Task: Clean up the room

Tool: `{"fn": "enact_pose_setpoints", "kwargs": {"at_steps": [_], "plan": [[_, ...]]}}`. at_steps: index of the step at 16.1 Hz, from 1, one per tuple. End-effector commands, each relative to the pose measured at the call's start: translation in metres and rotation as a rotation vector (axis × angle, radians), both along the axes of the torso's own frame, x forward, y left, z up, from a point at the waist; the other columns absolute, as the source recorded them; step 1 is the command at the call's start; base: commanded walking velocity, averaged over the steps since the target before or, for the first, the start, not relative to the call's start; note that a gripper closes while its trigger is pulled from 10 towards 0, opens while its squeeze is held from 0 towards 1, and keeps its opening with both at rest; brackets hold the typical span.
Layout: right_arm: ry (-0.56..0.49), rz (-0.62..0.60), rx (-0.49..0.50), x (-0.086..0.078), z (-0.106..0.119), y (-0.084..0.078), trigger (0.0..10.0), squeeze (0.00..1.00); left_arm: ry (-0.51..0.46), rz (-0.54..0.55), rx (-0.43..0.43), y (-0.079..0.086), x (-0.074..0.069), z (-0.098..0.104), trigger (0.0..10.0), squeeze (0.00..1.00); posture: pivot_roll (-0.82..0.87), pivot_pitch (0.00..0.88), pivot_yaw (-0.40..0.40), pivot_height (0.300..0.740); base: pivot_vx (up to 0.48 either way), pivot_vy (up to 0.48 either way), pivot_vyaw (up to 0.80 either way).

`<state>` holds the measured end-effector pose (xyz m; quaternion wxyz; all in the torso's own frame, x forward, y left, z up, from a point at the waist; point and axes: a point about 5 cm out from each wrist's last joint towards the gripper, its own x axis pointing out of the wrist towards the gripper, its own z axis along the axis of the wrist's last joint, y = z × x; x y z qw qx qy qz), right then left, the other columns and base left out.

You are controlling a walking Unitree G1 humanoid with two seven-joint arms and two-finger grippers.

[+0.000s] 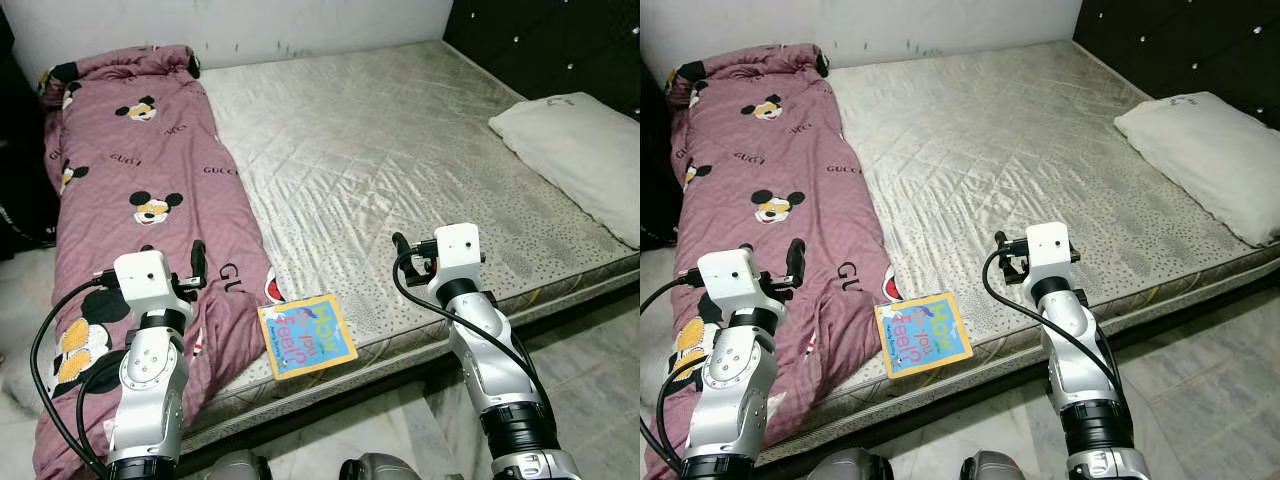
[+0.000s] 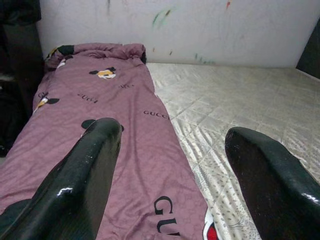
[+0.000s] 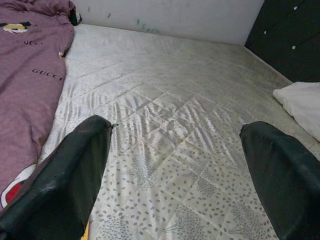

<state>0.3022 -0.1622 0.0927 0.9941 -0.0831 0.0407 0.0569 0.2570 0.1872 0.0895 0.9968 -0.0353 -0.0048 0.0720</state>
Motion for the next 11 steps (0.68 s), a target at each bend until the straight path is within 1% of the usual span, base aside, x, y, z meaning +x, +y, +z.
{"fn": "enact_pose_setpoints", "kwargs": {"at_steps": [1,7,11], "plan": [[0.004,0.003,-0.005,0.0001,-0.001,0.0005,10.0,0.0,0.016,0.007,0.008,0.0015,0.0009,-0.0015,10.0,0.0,-0.05,0.0,-0.009,0.74,0.0,0.0,0.0],[0.007,0.012,-0.008,0.0,-0.0014,0.0011,10.0,0.0,0.018,0.006,0.007,0.0007,0.001,-0.0018,10.0,0.0,-0.05,0.0,-0.011,0.74,0.0,0.0,0.0],[0.006,0.015,-0.01,-0.0001,-0.0014,0.001,10.0,0.0,0.019,0.006,0.007,0.0002,0.0009,-0.0019,10.0,0.0,-0.05,0.0,-0.012,0.715,0.0,0.0,0.0]]}}
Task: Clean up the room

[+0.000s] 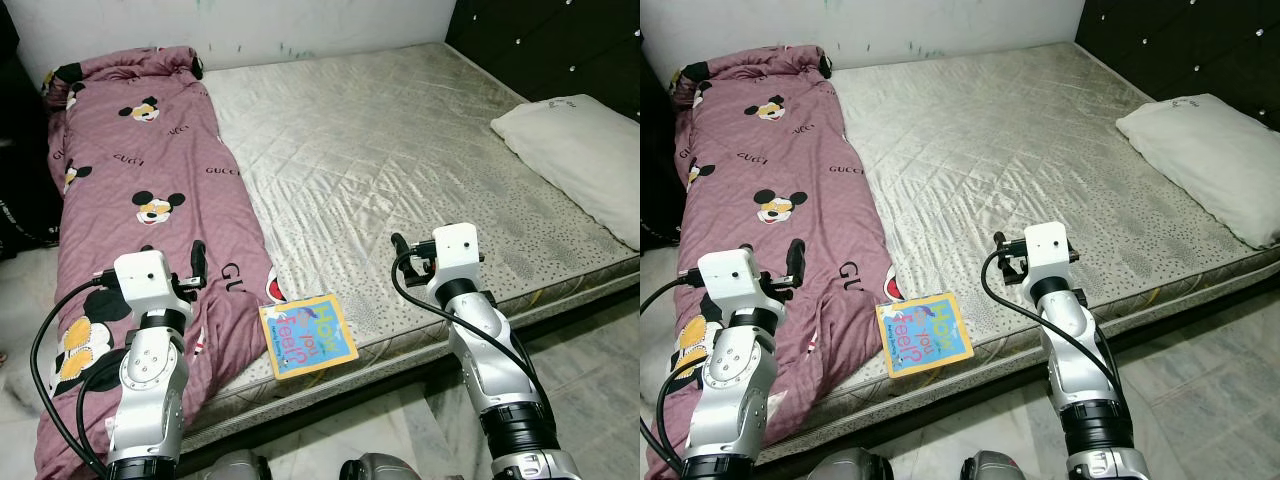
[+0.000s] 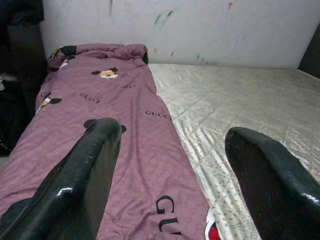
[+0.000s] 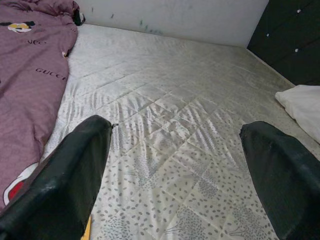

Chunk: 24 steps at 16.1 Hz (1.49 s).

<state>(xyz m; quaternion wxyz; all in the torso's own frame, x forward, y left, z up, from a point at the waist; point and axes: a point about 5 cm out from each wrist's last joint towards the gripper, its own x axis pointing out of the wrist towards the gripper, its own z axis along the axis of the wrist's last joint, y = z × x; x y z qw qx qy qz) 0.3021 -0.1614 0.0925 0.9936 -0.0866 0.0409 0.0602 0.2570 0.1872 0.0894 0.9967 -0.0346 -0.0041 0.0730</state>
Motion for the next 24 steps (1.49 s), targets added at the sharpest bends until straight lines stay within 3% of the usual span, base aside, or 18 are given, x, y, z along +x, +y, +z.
{"fn": "enact_pose_setpoints", "kwargs": {"at_steps": [1,9,19,24], "plan": [[0.005,0.009,-0.004,0.0,-0.001,0.0,10.0,0.0,0.017,0.004,0.005,0.0,0.001,-0.002,10.0,0.0,-0.05,0.0,-0.012,0.702,0.0,0.0,0.0],[0.007,0.014,-0.003,0.001,-0.001,0.001,10.0,0.0,0.019,0.003,0.008,0.0,0.002,-0.002,10.0,0.0,-0.05,0.0,-0.012,0.634,0.0,0.0,0.0],[-0.002,0.088,-0.058,0.002,-0.002,0.01,10.0,0.0,0.008,0.005,0.019,-0.001,0.002,-0.001,10.0,0.0,-0.05,0.0,-0.012,0.634,0.0,0.0,0.0],[-0.012,0.096,-0.055,0.006,0.0,0.01,10.0,0.0,-0.027,0.002,0.025,-0.001,0.006,0.004,10.0,0.0,-0.05,0.0,-0.014,0.634,0.0,0.0,0.36]]}}
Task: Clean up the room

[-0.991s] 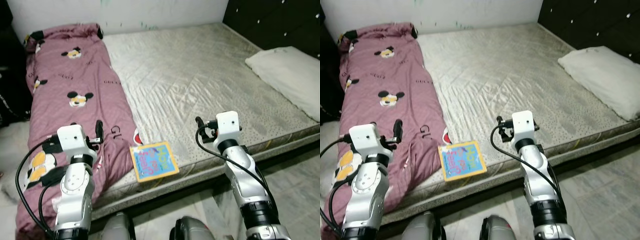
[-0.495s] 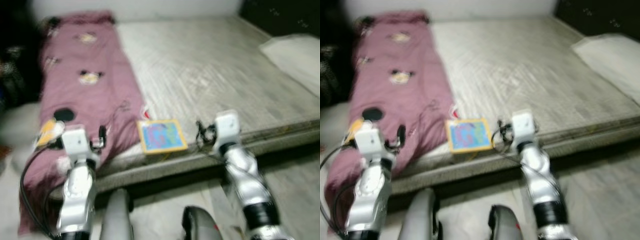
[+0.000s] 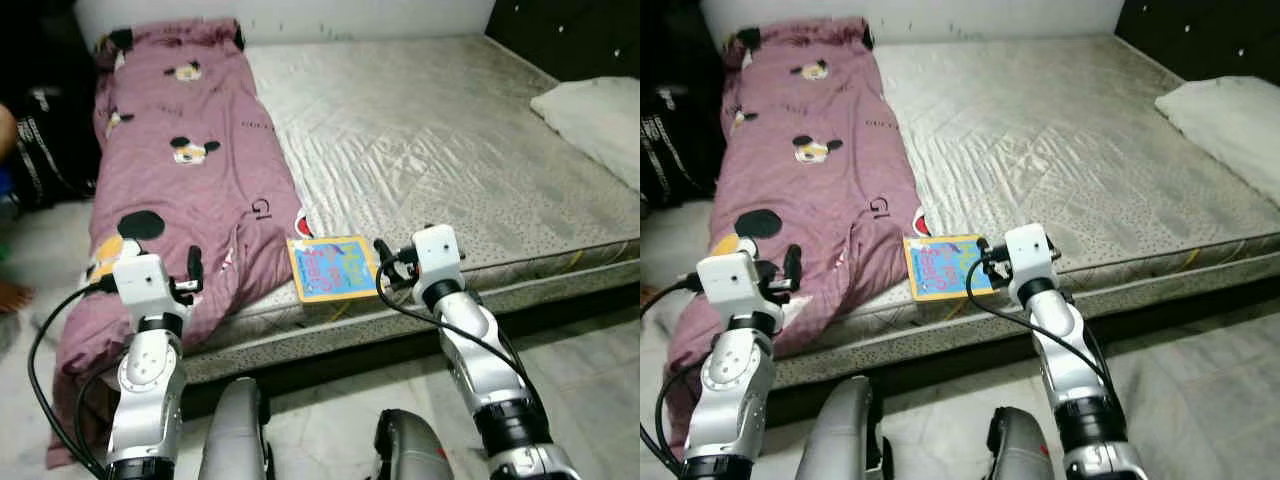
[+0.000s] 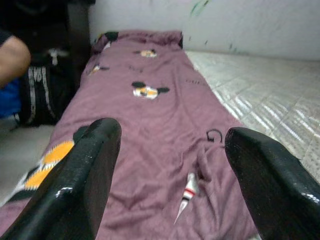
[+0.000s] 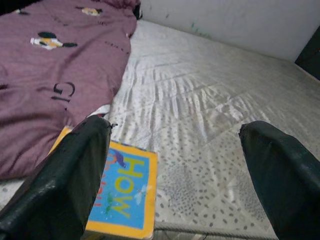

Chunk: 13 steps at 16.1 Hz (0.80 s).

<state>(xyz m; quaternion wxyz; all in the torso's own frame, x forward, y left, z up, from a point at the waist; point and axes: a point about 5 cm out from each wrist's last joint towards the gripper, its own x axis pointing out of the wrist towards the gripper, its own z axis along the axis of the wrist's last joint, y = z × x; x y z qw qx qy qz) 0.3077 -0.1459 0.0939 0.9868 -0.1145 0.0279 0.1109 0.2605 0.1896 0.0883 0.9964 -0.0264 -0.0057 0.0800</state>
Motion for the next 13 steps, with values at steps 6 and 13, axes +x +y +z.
{"fn": "enact_pose_setpoints", "kwargs": {"at_steps": [6,13], "plan": [[-0.005,0.026,-0.007,0.0,0.001,0.0,10.0,0.0,-0.065,-0.024,-0.019,-0.01,0.004,0.014,10.0,0.0,-0.05,0.0,-0.016,0.634,0.269,0.0,0.0],[0.014,0.049,0.006,-0.003,-0.005,0.006,10.0,0.0,-0.039,-0.046,-0.023,-0.011,-0.006,0.014,10.0,0.0,-0.03,0.002,-0.015,0.634,0.348,0.0,0.0]]}}
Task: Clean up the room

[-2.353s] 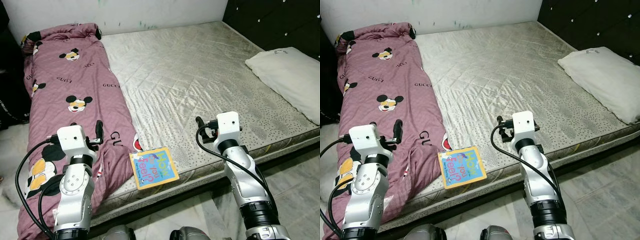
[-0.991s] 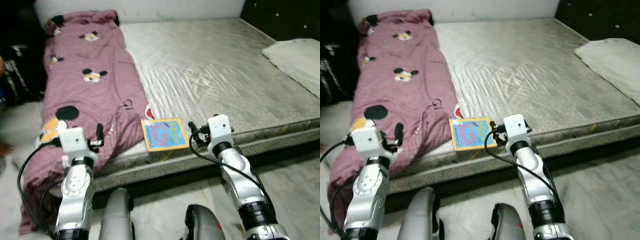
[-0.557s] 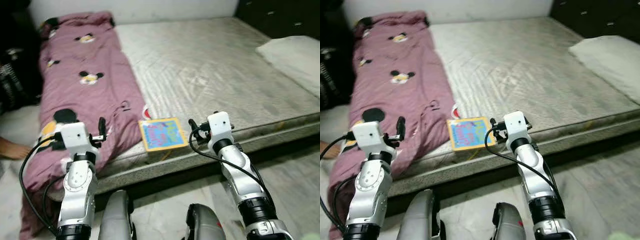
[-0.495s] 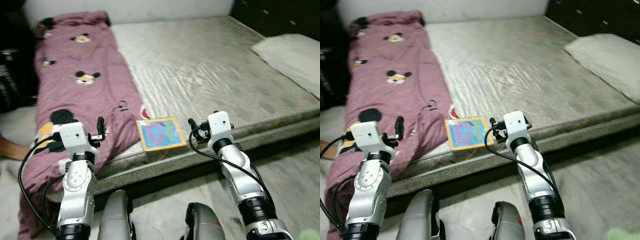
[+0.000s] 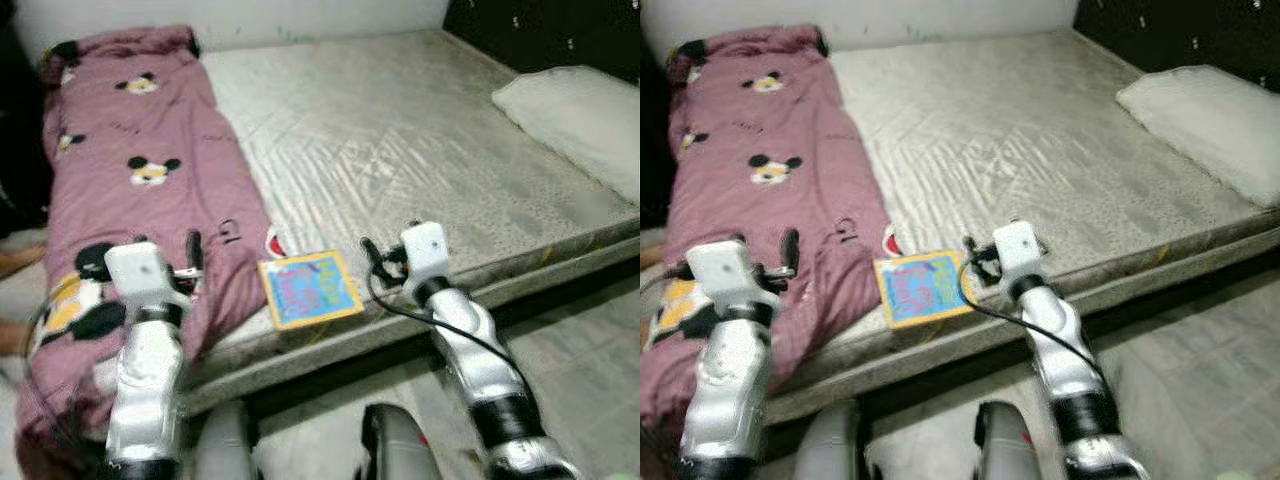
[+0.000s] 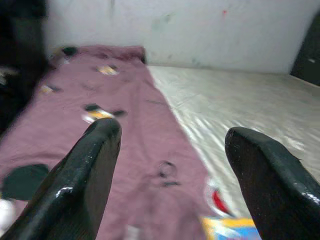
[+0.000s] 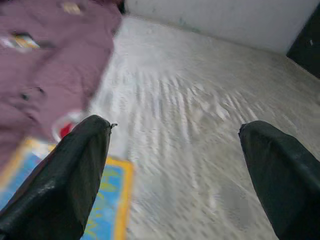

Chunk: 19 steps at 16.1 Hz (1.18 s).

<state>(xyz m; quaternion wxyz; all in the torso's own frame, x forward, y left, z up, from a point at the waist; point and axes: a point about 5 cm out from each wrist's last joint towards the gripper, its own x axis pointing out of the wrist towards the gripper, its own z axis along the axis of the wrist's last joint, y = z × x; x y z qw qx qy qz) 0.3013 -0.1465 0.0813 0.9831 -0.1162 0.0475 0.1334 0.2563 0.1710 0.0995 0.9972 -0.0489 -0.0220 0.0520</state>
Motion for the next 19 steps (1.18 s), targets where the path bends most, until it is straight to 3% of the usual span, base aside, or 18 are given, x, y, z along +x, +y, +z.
{"fn": "enact_pose_setpoints", "kwargs": {"at_steps": [1,4,9,13,19], "plan": [[-0.029,0.004,0.011,0.003,0.007,0.006,10.0,0.0,0.009,0.01,0.017,0.008,-0.001,0.0,10.0,0.0,-0.04,0.002,-0.013,0.634,0.326,0.0,0.0],[-0.03,0.005,0.013,0.003,0.009,0.005,10.0,0.0,0.037,0.006,-0.008,-0.001,0.009,0.0,10.0,0.0,-0.05,0.012,-0.013,0.634,0.084,0.0,0.0],[-0.002,0.029,0.026,-0.002,0.003,0.011,10.0,0.0,0.039,-0.003,-0.01,-0.004,0.009,-0.001,10.0,0.0,-0.05,0.01,-0.012,0.634,0.0,0.0,0.0],[0.0,0.052,0.041,-0.003,0.003,0.016,10.0,0.0,0.039,0.003,0.003,-0.005,0.01,0.001,10.0,0.0,-0.04,0.022,-0.011,0.579,0.0,0.0,0.0],[0.026,0.07,0.045,-0.003,-0.001,0.017,10.0,0.0,0.015,0.006,0.013,-0.004,0.01,0.003,10.0,0.0,-0.03,0.022,-0.015,0.575,0.0,0.0,0.0]]}}
